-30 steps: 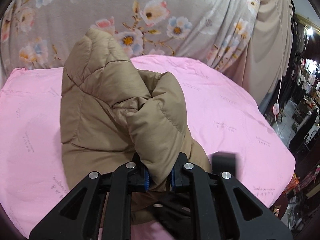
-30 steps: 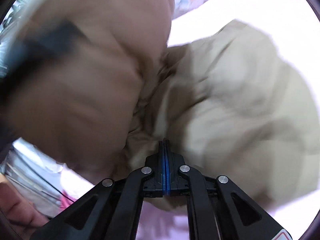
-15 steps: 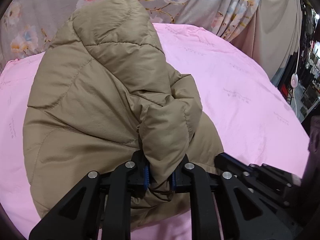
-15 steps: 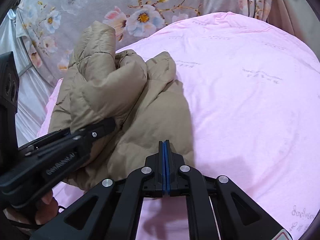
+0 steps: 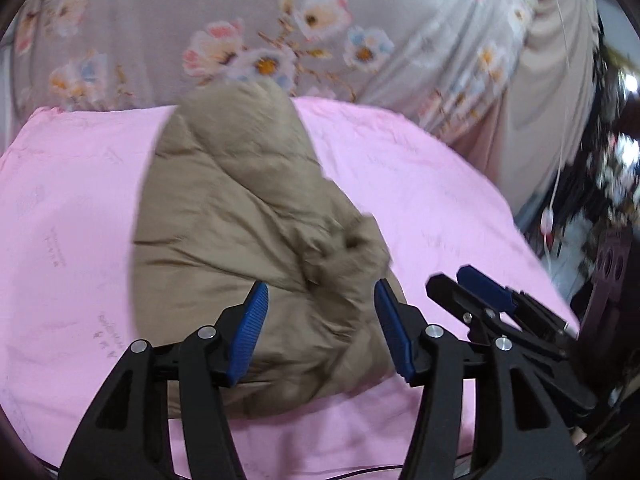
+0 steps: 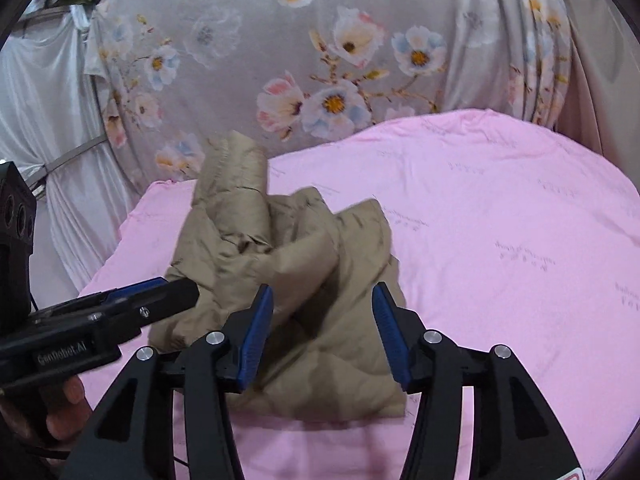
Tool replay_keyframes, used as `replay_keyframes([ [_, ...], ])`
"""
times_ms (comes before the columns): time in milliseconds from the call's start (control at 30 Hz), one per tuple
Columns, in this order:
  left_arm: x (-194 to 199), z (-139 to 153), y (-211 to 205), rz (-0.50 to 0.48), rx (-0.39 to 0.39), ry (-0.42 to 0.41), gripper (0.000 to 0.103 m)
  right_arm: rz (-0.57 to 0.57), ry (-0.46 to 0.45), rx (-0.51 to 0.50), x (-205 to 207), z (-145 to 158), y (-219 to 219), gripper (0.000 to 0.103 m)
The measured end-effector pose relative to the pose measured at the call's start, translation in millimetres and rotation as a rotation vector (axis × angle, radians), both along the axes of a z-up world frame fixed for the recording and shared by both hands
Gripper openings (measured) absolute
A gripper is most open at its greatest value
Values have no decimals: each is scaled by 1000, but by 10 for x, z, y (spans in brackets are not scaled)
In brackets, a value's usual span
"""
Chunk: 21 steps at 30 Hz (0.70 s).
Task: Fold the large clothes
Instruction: 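Grasp the folded jacket with both grippers and press it into a bundle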
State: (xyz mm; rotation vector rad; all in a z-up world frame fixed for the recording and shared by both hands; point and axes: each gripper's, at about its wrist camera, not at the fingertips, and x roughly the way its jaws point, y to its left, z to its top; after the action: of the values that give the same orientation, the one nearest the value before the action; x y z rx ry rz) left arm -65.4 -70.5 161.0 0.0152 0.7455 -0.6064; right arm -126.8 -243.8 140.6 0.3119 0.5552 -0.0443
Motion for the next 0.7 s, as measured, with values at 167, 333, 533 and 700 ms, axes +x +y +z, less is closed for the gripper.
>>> replay_keyframes([
  [167,409,133,565,222,-5,5,56,101,23,-85,357,175,428,55],
  [333,734,-23,747,286,-29,96,56,98,164,-156,794,-77,546,56],
  [533,772,-95,517,229,-6,112,56,12,205,42,652,-251,49,6],
  [700,751,-350,206,149,33,154,52,-112,278,81,370,-526,-243,6],
])
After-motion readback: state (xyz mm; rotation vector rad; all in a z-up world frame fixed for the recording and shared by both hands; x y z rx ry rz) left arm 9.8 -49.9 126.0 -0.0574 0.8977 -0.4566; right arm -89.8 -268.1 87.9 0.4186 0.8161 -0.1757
